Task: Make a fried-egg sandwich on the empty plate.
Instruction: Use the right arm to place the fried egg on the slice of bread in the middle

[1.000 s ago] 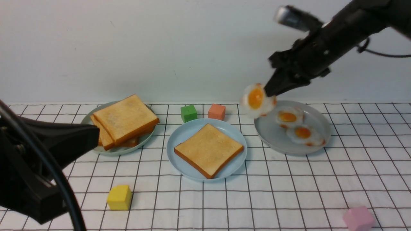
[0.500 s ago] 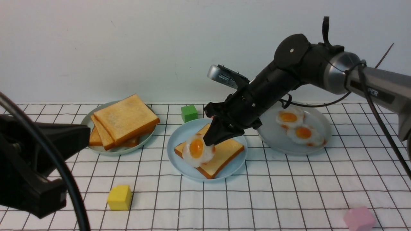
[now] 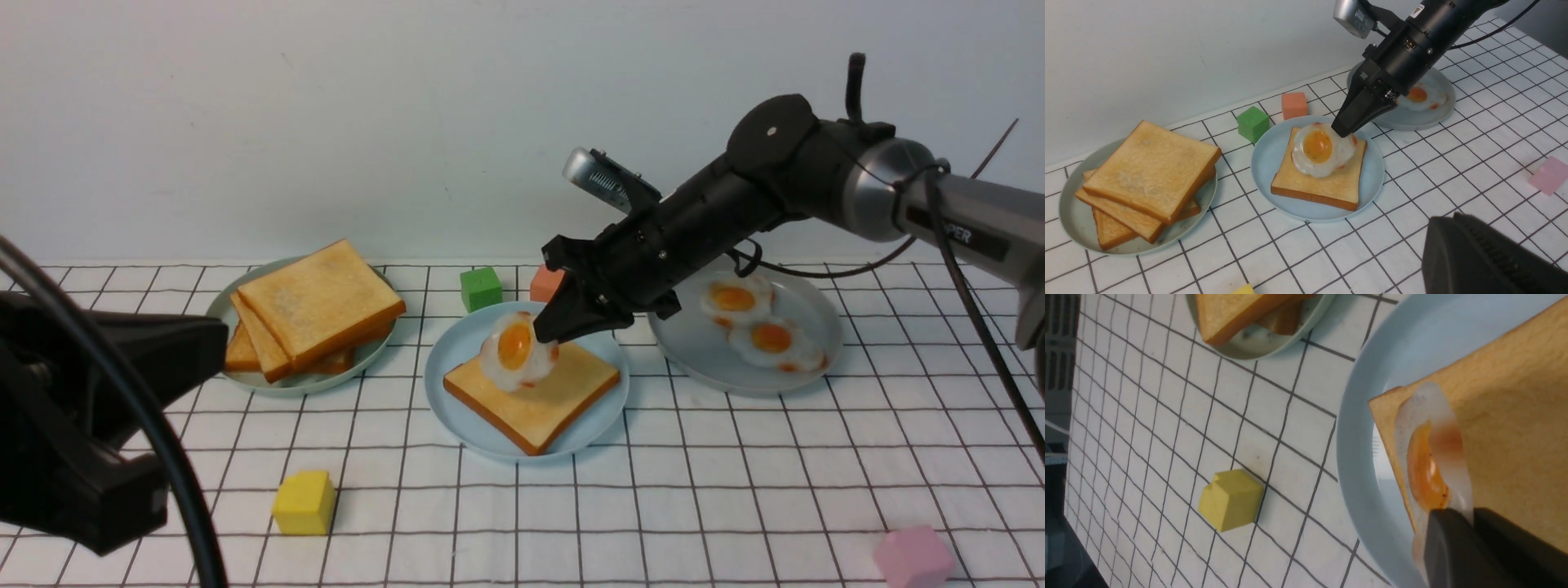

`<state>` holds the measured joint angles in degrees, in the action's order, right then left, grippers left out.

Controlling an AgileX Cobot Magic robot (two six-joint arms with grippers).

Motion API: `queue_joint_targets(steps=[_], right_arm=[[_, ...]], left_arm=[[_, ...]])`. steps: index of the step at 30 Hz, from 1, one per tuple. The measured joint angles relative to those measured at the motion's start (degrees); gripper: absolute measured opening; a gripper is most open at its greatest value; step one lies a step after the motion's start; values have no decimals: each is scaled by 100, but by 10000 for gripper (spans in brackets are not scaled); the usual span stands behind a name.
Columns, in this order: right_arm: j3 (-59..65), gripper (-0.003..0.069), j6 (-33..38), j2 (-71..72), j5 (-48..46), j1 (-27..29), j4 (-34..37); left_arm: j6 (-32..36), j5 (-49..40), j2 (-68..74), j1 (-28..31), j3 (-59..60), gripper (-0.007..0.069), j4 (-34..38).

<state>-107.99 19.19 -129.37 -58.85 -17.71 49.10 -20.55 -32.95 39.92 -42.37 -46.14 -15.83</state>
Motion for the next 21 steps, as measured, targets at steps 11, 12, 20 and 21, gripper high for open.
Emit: queue_joint_targets(steps=[11,12,20,21], right_arm=[[0,204,-485,-158,194,0,-256],[0,245,-536,-152,156,0,-356],[-269,408,-1002,525,-715,29,-2112],[-294,397,-1055,791,-896,28,-2488]], left_arm=[[0,-5,0,0,0,-7,0],[0,-22,0,0,0,-7,0],[-93,-744,351,0,0,-7,21],[-116,-881,546,0,0,-7,22]])
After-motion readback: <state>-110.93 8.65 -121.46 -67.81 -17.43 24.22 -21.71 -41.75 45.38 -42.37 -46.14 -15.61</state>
